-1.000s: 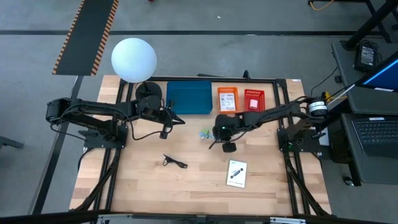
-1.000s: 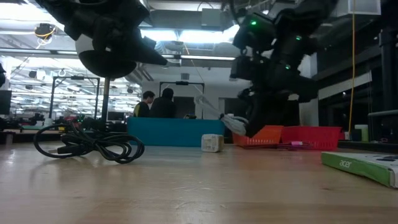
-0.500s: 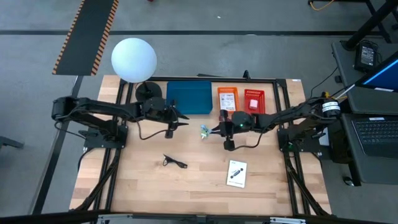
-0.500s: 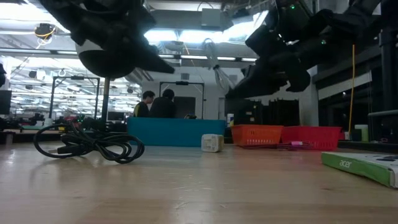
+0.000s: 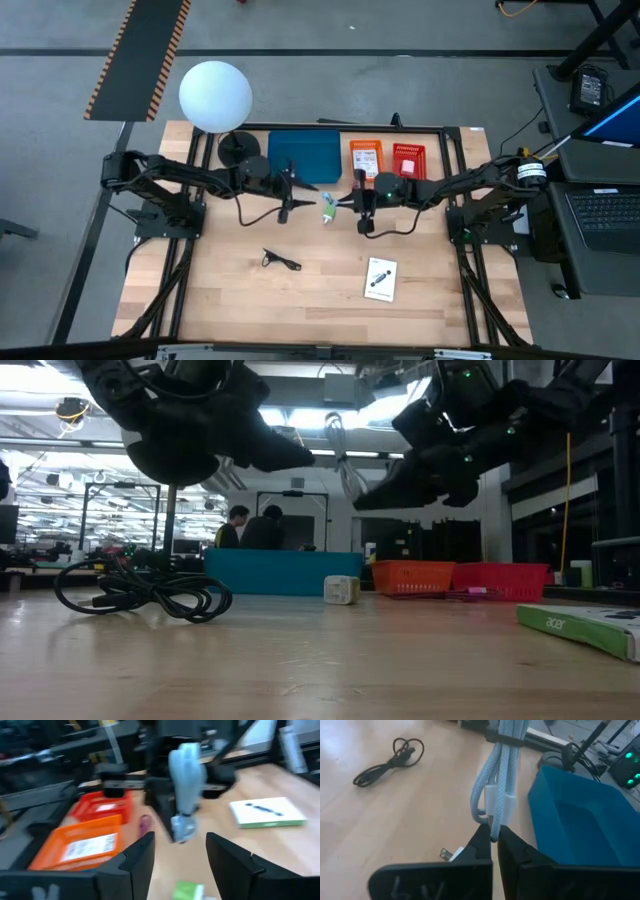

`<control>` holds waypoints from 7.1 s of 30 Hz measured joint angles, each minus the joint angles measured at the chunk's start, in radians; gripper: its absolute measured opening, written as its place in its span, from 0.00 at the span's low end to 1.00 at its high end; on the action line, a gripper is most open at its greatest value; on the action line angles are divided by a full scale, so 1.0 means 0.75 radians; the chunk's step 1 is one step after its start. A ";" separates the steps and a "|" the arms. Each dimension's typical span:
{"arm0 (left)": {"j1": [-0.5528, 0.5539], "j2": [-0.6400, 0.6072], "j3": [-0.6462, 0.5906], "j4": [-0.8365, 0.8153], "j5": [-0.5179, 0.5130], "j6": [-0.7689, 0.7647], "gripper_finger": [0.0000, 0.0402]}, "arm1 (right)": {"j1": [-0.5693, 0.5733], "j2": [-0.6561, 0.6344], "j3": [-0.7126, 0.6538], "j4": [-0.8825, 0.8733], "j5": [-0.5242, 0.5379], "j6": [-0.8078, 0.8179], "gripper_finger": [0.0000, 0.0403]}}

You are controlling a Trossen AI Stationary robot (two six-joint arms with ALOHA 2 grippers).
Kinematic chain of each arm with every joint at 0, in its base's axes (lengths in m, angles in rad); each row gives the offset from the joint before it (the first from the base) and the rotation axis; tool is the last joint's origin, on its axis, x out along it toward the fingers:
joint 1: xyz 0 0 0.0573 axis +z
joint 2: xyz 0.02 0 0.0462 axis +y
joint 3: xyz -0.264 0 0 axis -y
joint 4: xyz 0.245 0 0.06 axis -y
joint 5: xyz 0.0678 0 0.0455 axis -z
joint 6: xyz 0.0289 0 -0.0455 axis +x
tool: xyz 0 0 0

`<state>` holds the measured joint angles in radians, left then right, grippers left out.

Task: Pick and place items into bin
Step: Put the light blue charger cable into the blue bin, then put the black charger cable into the blue bin

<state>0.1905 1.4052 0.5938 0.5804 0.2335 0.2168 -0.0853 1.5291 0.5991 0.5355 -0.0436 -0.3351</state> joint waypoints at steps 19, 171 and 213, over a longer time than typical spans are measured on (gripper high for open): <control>-0.031 0.002 0.005 0.060 0.037 -0.112 0.44 | 0.001 0.096 0.012 0.179 -0.004 -0.015 0.00; 0.325 0.387 0.521 -0.890 -0.668 0.160 0.10 | 0.006 -0.119 -0.042 -0.069 0.184 0.469 0.00; 0.209 0.172 0.447 -0.730 -0.278 0.266 0.13 | 0.006 -0.120 -0.042 -0.104 0.184 0.372 0.01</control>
<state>0.3470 1.5338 0.9287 0.0328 0.0253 0.4166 -0.0811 1.4391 0.5674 0.4578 0.0943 -0.0559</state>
